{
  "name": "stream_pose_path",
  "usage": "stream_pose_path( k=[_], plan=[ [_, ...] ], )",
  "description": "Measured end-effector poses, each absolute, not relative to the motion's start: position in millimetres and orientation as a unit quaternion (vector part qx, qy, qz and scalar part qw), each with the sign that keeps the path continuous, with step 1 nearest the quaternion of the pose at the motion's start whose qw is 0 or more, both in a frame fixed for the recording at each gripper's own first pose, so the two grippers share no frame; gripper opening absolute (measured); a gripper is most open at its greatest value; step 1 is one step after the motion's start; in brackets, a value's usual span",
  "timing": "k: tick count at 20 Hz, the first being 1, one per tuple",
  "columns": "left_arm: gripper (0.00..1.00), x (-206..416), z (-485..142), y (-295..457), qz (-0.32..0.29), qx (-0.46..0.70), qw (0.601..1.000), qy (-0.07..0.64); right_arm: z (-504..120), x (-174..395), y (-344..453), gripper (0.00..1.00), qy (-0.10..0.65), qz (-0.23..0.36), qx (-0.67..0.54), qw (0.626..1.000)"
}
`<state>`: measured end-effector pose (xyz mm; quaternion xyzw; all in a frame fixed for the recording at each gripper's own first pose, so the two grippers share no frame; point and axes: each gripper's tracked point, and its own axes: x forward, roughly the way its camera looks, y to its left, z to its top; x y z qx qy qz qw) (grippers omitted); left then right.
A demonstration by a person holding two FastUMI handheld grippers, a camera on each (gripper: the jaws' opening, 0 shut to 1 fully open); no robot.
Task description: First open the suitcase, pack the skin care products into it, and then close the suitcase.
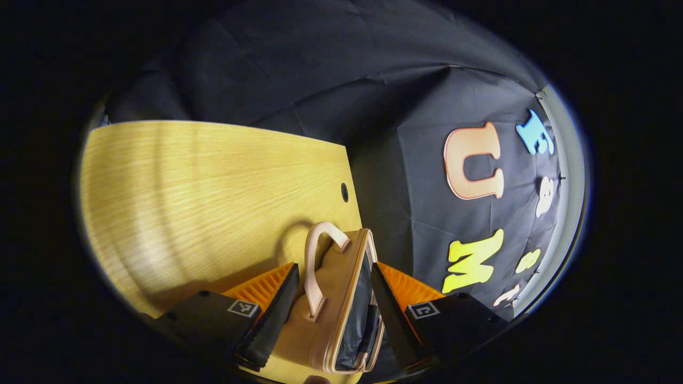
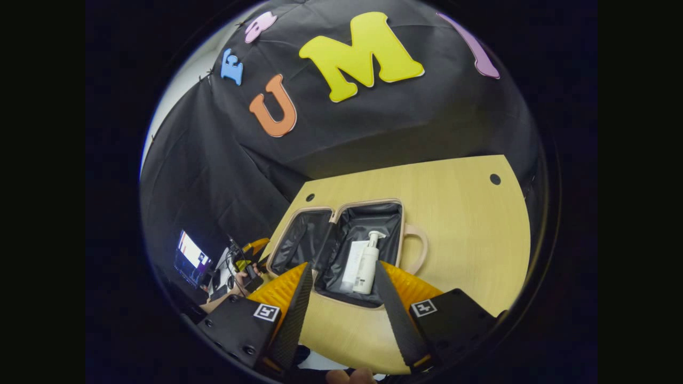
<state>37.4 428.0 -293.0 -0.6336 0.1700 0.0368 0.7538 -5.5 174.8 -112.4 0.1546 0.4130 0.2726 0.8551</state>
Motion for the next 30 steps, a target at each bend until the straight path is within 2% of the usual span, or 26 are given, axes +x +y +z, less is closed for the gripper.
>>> stream_pose_path(
  k=[1,4,5,6,7,8,12,16,17,18,21,23,26,30],
  plan=[
    [0.84,44.7,-294.9,426.8,0.035,-0.642,0.747,0.17,-112.6,-5.6,175.5,0.71,0.413,0.273,0.153,0.855],
    [0.77,62.5,-289.1,431.0,0.035,-0.665,0.73,0.154,-116.6,-11.1,180.6,0.71,0.418,0.271,0.163,0.852],
    [0.82,65.8,-294.0,429.1,0.038,-0.663,0.729,0.163,-117.6,-13.7,182.3,0.71,0.419,0.273,0.168,0.849],
    [0.61,66.4,-299.6,426.5,0.043,-0.658,0.73,0.178,-118.8,-15.7,182.3,0.71,0.419,0.273,0.169,0.849],
    [0.68,67.6,-300.7,426.4,0.044,-0.656,0.729,0.189,-118.0,-15.9,181.6,0.71,0.415,0.275,0.167,0.851],
    [0.42,66.0,-297.5,425.7,0.04,-0.656,0.728,0.194,-116.8,-16.2,180.0,0.71,0.409,0.273,0.163,0.855],
    [0.15,72.1,-259.1,427.6,0.033,-0.638,0.748,0.183,-109.7,-18.4,174.8,0.71,0.387,0.273,0.157,0.866],
    [0.1,74.0,-194.2,404.2,-0.002,-0.564,0.806,0.18,-84.7,0.4,151.5,0.71,0.328,0.242,0.167,0.898],
    [0.21,74.0,-169.4,395.9,-0.018,-0.548,0.819,0.172,-78.2,4.5,143.6,0.71,0.315,0.234,0.167,0.905],
    [0.11,76.9,-144.0,382.2,-0.035,-0.528,0.832,0.167,-71.9,6.8,134.8,0.71,0.3,0.224,0.165,0.912],
    [0.11,82.7,-86.2,321.1,-0.082,-0.445,0.876,0.166,-51.4,8.3,100.9,0.71,0.257,0.2,0.159,0.932],
    [0.12,80.9,-57.1,271.8,-0.117,-0.411,0.889,0.163,-41.1,3.7,79.4,0.71,0.236,0.187,0.157,0.941],
    [0.12,82.2,-39.4,191.4,-0.157,-0.368,0.9,0.175,-31.5,-11.0,52.0,0.71,0.222,0.172,0.162,0.946],
    [0.12,91.8,-55.4,92.3,-0.183,-0.312,0.911,0.196,-28.7,-23.3,8.0,0.71,0.204,0.139,0.142,0.959]
  ],
)
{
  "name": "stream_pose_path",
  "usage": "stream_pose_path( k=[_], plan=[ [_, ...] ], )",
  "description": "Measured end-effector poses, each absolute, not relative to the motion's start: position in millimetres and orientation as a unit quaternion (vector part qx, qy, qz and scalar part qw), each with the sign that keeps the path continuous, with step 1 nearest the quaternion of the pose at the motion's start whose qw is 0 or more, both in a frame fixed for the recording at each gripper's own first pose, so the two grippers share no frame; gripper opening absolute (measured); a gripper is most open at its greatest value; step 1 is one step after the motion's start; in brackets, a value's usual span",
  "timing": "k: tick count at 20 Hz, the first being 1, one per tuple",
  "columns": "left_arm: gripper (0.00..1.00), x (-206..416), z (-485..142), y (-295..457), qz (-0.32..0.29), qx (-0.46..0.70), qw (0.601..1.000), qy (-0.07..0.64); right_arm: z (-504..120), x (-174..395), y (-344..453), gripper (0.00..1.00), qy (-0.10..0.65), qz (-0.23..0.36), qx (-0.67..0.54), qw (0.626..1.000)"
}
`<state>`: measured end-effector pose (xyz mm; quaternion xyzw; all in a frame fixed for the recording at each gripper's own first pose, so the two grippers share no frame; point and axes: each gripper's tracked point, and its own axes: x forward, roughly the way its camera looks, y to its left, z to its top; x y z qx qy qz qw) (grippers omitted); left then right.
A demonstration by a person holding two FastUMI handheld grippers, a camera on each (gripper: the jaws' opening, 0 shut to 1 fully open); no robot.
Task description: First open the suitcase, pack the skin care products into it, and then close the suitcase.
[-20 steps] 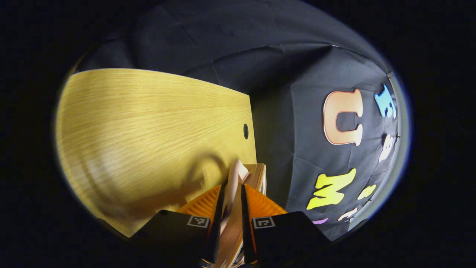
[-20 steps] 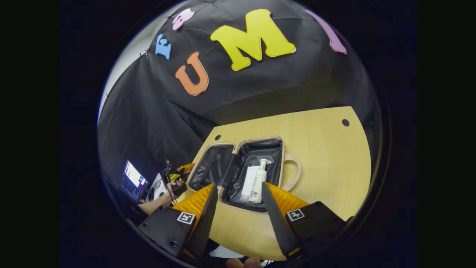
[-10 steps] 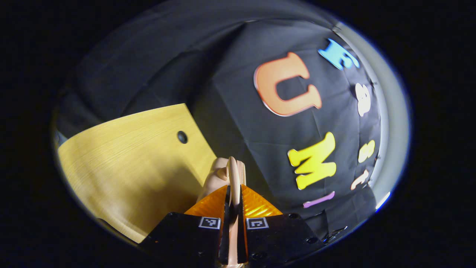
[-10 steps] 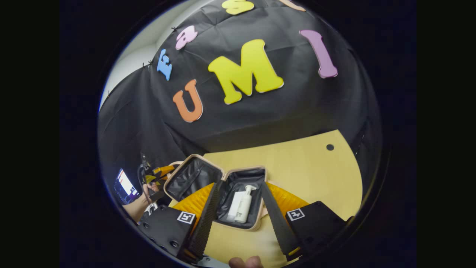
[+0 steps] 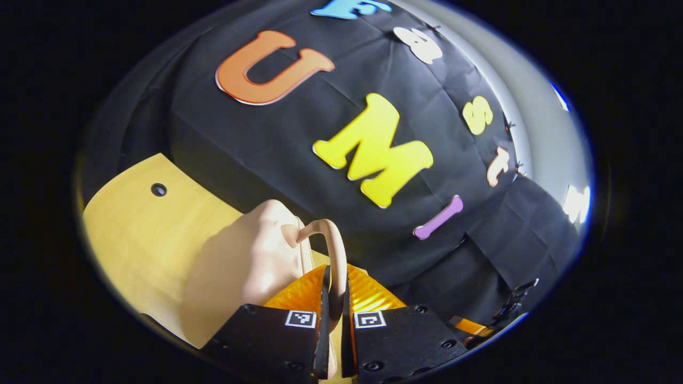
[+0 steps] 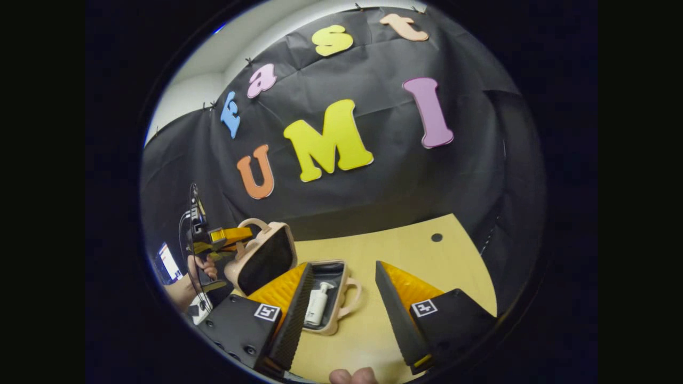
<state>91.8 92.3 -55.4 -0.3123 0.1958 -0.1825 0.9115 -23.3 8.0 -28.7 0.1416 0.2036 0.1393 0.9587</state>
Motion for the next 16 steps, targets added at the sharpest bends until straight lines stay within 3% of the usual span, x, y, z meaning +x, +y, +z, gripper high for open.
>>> stream_pose_path(
  k=[6,7,15,16],
  plan=[
    [0.12,88.6,-111.9,-0.3,-0.173,-0.163,0.942,0.238,-24.7,-33.2,-53.4,0.71,0.187,0.081,0.117,0.972],
    [0.12,88.9,-122.1,-8.5,-0.169,-0.137,0.945,0.245,-37.5,-52.9,-18.6,0.71,0.186,0.069,0.111,0.974],
    [0.12,83.8,-185.2,-36.4,-0.146,0.062,0.93,0.331,-51.9,-58.6,-93.6,0.71,0.195,0.0,0.121,0.973],
    [0.12,86.6,-198.9,-37.9,-0.141,0.078,0.93,0.33,-55.6,-59.9,-98.1,0.66,0.199,-0.004,0.121,0.972]
  ],
)
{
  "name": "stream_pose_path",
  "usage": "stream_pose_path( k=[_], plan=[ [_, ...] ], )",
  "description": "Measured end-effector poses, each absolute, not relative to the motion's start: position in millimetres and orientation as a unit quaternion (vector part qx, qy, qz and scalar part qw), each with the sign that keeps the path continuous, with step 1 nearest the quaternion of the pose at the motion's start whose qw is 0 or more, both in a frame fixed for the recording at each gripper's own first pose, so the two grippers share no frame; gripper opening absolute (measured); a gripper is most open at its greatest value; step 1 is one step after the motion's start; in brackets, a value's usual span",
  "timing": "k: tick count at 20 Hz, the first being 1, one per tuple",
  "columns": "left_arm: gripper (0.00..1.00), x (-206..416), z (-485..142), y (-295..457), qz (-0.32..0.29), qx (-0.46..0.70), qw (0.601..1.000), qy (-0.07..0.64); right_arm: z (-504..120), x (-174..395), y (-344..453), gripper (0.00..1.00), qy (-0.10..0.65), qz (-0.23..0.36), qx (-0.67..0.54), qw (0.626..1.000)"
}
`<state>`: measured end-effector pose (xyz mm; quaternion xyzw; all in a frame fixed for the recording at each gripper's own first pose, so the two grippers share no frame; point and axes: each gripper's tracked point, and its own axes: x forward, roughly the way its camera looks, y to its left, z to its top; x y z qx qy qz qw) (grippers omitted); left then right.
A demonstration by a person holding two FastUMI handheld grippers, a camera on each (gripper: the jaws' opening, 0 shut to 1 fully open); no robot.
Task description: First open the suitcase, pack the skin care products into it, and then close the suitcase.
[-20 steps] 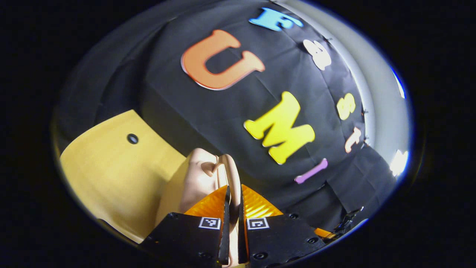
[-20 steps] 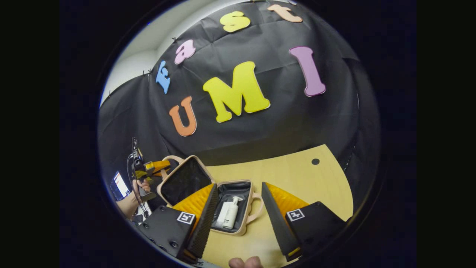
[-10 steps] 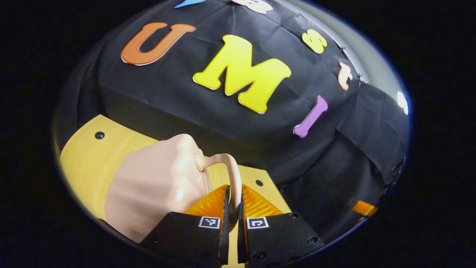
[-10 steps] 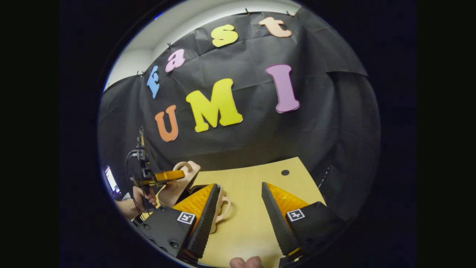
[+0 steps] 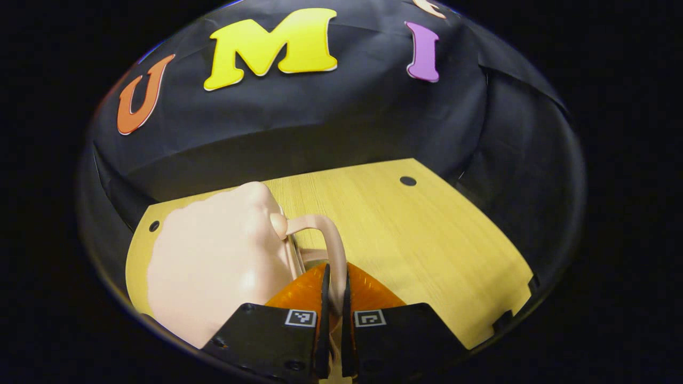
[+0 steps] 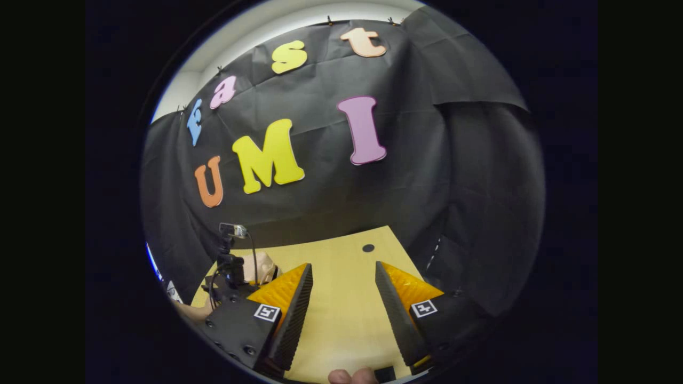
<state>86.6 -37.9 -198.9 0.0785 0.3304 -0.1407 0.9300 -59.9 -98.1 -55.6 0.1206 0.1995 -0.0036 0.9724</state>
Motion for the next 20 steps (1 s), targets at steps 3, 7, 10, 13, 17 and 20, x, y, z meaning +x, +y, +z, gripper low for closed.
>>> stream_pose_path(
  k=[3,7,10,13,17,20],
  plan=[
    [0.12,85.9,-216.2,-40.8,-0.124,0.127,0.925,0.335,-63.7,-64.2,-111.7,0.71,0.206,-0.015,0.12,0.971],
    [0.13,86.3,-230.7,-46.3,-0.101,0.182,0.917,0.34,-70.2,-64.4,-121.5,0.71,0.214,-0.019,0.127,0.968],
    [0.16,84.3,-238.7,-51.9,-0.09,0.202,0.914,0.339,-78.5,-66.7,-124.1,0.71,0.221,-0.02,0.123,0.967],
    [0.31,78.2,-245.5,-59.2,-0.106,0.221,0.903,0.352,-85.0,-69.6,-129.0,0.71,0.227,-0.021,0.122,0.966],
    [0.51,63.3,-239.9,-64.6,-0.116,0.246,0.895,0.353,-83.1,-67.9,-126.8,0.71,0.215,-0.015,0.098,0.972],
    [0.85,41.6,-221.9,-73.4,-0.122,0.22,0.905,0.342,-82.4,-60.0,-112.6,0.71,0.212,0.006,0.093,0.973]
  ],
)
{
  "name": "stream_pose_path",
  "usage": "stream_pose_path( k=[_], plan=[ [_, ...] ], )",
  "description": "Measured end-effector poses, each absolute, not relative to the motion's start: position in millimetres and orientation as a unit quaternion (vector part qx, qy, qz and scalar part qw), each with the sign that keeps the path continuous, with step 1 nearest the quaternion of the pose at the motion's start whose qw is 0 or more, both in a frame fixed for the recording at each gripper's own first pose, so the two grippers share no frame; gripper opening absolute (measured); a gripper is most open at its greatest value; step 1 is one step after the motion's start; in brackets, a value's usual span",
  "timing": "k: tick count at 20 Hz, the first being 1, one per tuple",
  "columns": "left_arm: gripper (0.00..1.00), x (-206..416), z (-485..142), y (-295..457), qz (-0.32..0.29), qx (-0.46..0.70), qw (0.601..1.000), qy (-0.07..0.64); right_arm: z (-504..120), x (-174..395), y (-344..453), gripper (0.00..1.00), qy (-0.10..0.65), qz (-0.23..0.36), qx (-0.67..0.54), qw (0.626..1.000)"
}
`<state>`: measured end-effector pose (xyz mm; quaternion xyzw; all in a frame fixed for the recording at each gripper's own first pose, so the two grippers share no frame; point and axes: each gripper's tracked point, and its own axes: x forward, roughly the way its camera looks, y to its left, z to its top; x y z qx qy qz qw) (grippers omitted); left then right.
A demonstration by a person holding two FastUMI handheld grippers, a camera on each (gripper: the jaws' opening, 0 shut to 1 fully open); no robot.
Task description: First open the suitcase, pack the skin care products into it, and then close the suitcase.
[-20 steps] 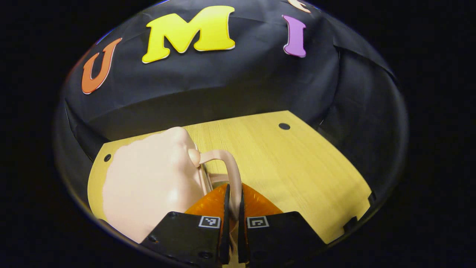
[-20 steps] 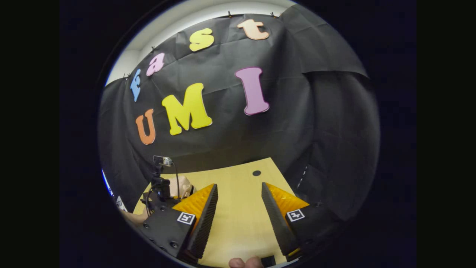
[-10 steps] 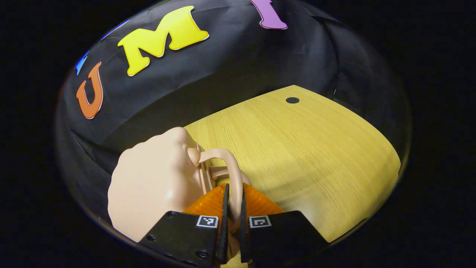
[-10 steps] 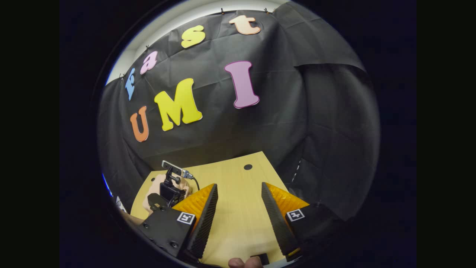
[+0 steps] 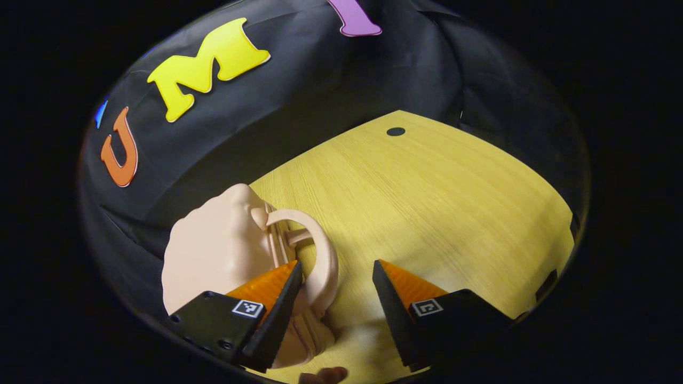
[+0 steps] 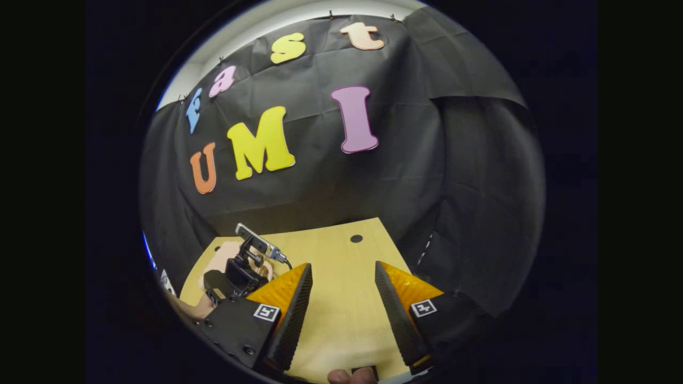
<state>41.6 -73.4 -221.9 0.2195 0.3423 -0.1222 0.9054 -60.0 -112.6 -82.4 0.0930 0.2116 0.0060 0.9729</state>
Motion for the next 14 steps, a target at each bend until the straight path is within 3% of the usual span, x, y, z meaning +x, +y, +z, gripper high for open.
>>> stream_pose_path(
  k=[1,2,4,5,6,8,9,10,14],
  plan=[
    [0.92,33.5,-215.2,-74.6,-0.124,0.202,0.911,0.338,-80.4,-56.4,-108.0,0.71,0.209,0.013,0.091,0.974],
    [0.87,25.2,-206.7,-73.9,-0.124,0.187,0.915,0.335,-77.9,-52.1,-103.2,0.71,0.206,0.019,0.087,0.975],
    [0.88,12.4,-179.8,-66.3,-0.113,0.158,0.929,0.314,-72.0,-43.6,-93.5,0.71,0.198,0.031,0.074,0.977],
    [0.88,8.1,-156.5,-57.7,-0.103,0.137,0.941,0.293,-65.6,-36.7,-87.7,0.66,0.189,0.035,0.062,0.979],
    [0.87,8.0,-134.0,-47.8,-0.089,0.123,0.952,0.266,-56.6,-31.3,-82.4,0.71,0.178,0.035,0.055,0.982],
    [0.87,14.2,-83.1,-23.4,-0.051,0.086,0.974,0.204,-27.6,-16.4,-73.1,0.71,0.138,0.032,0.046,0.989],
    [0.87,16.9,-56.2,-9.6,-0.032,0.069,0.982,0.173,-13.7,-9.9,-65.7,0.66,0.118,0.029,0.041,0.992],
    [0.87,20.7,-28.8,3.0,-0.016,0.054,0.988,0.141,1.6,-3.0,-56.1,0.71,0.096,0.031,0.036,0.994],
    [0.87,33.9,67.6,36.3,0.006,0.023,1.0,0.009,48.5,22.3,-18.1,0.71,0.032,0.051,0.021,0.998]
  ],
)
